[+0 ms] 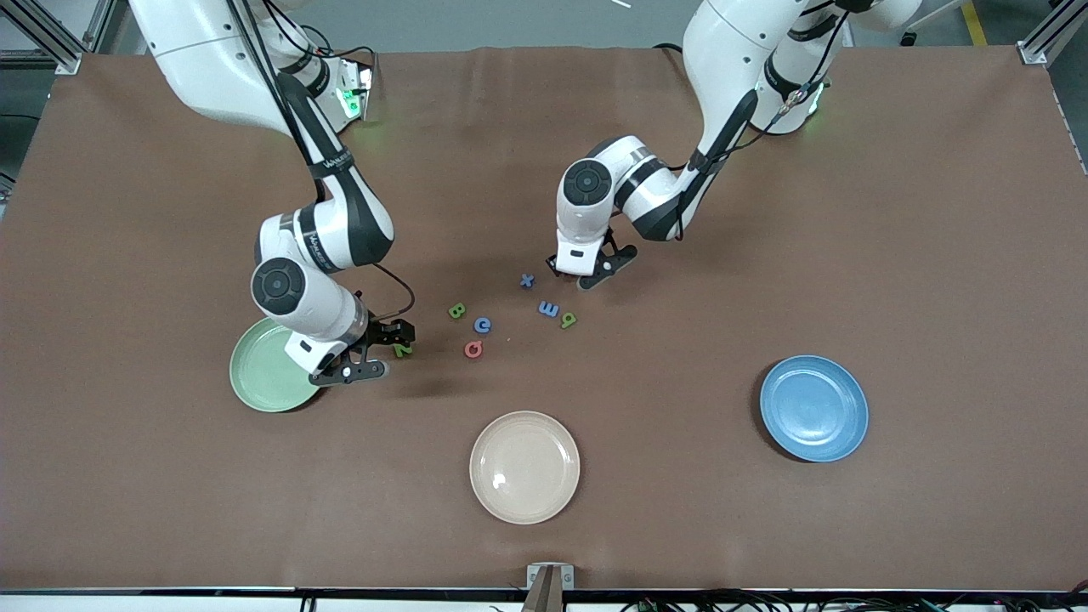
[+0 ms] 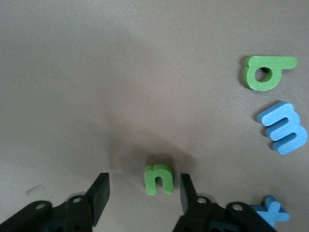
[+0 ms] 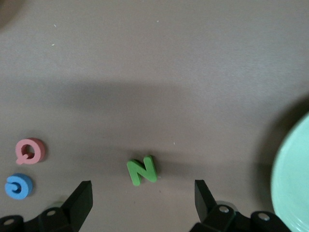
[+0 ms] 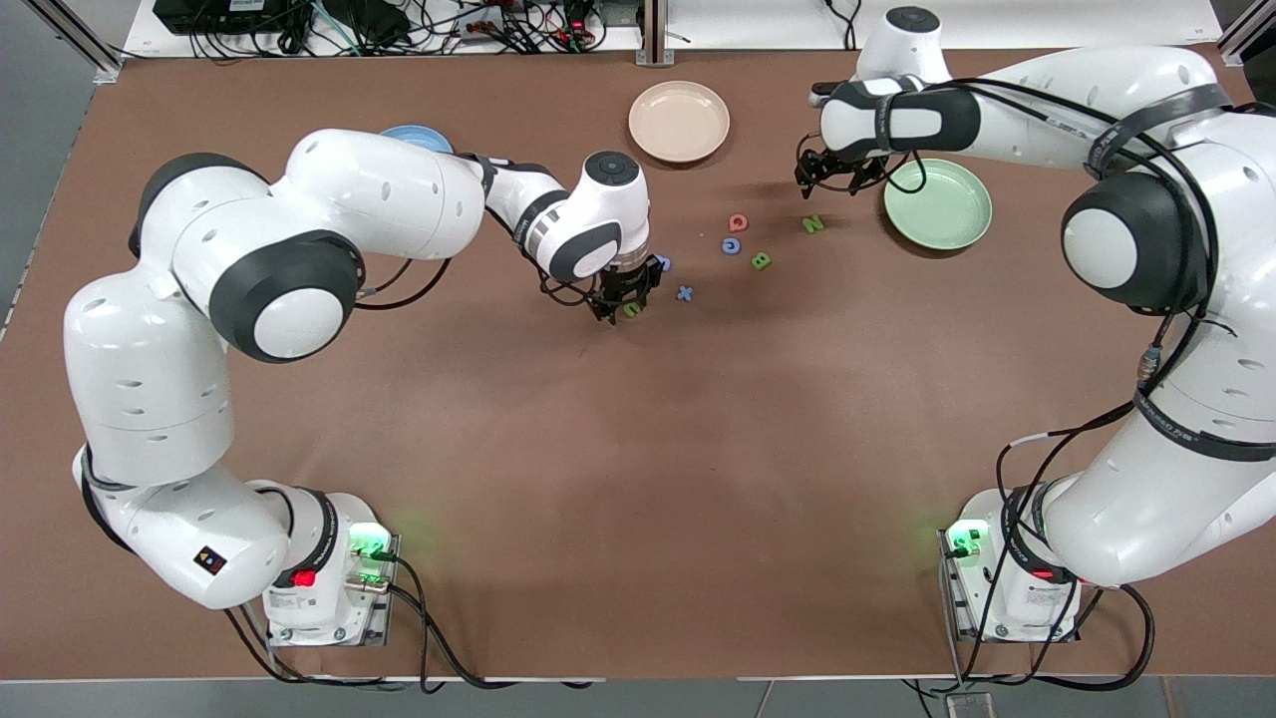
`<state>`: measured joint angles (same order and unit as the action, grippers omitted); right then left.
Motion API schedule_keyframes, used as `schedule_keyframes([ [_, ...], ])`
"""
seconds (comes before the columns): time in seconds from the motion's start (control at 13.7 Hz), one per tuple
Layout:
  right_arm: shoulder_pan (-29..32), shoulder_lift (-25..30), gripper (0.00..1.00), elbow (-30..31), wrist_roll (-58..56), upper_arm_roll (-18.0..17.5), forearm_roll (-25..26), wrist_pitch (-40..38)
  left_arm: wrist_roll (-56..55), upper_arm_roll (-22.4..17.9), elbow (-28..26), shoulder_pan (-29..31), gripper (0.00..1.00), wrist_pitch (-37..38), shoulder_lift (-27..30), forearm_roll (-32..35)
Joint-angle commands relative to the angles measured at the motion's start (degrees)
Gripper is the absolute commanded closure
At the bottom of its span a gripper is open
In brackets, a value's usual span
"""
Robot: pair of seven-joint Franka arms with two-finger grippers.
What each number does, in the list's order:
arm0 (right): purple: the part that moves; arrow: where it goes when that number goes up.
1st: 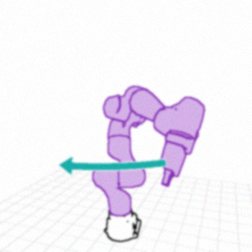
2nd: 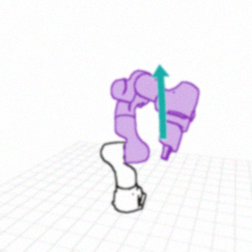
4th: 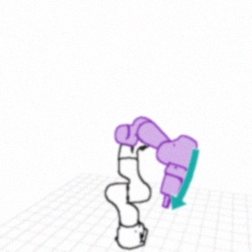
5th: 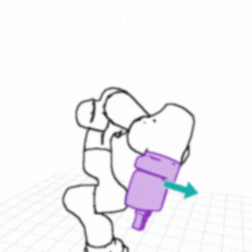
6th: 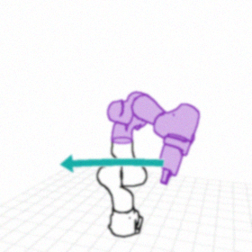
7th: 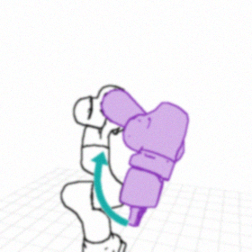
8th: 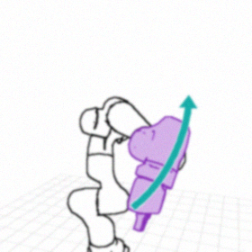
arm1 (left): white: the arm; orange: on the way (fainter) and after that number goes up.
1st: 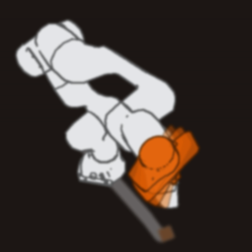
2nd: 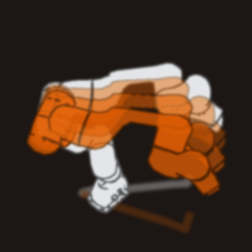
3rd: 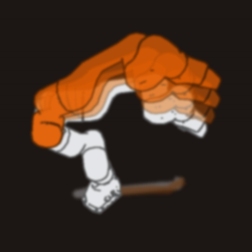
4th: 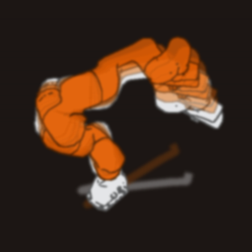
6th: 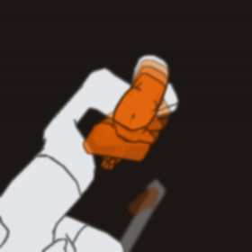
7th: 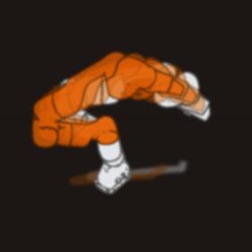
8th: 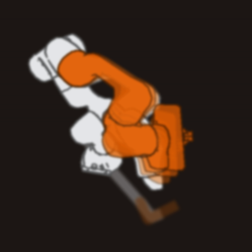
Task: Sort upper and lower case letters into plates
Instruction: 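Grasp the green n with the left gripper while the right gripper grasps N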
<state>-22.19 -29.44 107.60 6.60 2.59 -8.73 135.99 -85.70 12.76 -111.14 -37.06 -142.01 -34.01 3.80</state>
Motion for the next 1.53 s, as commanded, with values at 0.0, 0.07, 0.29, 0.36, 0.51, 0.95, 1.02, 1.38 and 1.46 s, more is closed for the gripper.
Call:
schedule_keyframes([
  [0.0, -1.44, -2.81, 0.07, 0.41, 1.22, 0.39, 1.00, 4.26, -1.58, -0.20, -0.66, -0.47, 0.42, -1.77, 0.09, 1.04],
  [0.07, -2.06, -3.60, 0.07, 0.50, 1.13, 0.39, 1.09, 5.06, -1.58, -0.20, -0.66, -0.47, 0.42, -2.30, -0.09, 1.04],
  [0.29, -2.50, -4.04, 0.08, 0.68, 1.05, 0.48, 1.26, 5.33, -1.58, -0.20, -0.22, -0.56, 0.43, -2.92, -0.88, 1.04],
  [0.36, -2.94, -4.57, 0.10, 0.76, 1.13, 0.48, 1.26, 5.42, -1.58, -0.20, -0.13, -0.56, 0.46, -3.01, -0.88, 1.04],
  [0.51, -3.38, -4.75, 0.14, 1.38, 1.13, 0.48, 1.26, 5.68, -1.58, -0.20, -0.13, -0.56, 0.59, -3.01, -0.88, 1.04],
  [0.95, -3.12, -4.75, 0.27, 2.87, 1.04, 0.57, 1.70, 7.00, -0.79, -1.60, 0.21, 2.15, 0.99, 2.16, 4.12, 1.73],
  [1.02, -3.12, -4.75, 0.31, 3.22, 1.04, 0.57, 1.70, 7.09, -0.70, -1.78, 2.05, 4.26, 0.99, 2.78, 5.00, 2.26],
  [1.38, -3.03, -4.66, 0.74, 3.84, 1.04, 0.57, 1.70, 7.80, 14.73, -1.69, 3.03, 14.09, 0.99, 10.17, 10.45, 5.78],
  [1.46, -3.03, -4.57, 0.91, 3.75, 1.04, 0.57, 1.70, 7.71, 19.21, -1.69, 3.64, 16.56, 0.99, 10.26, 10.89, 5.78],
])
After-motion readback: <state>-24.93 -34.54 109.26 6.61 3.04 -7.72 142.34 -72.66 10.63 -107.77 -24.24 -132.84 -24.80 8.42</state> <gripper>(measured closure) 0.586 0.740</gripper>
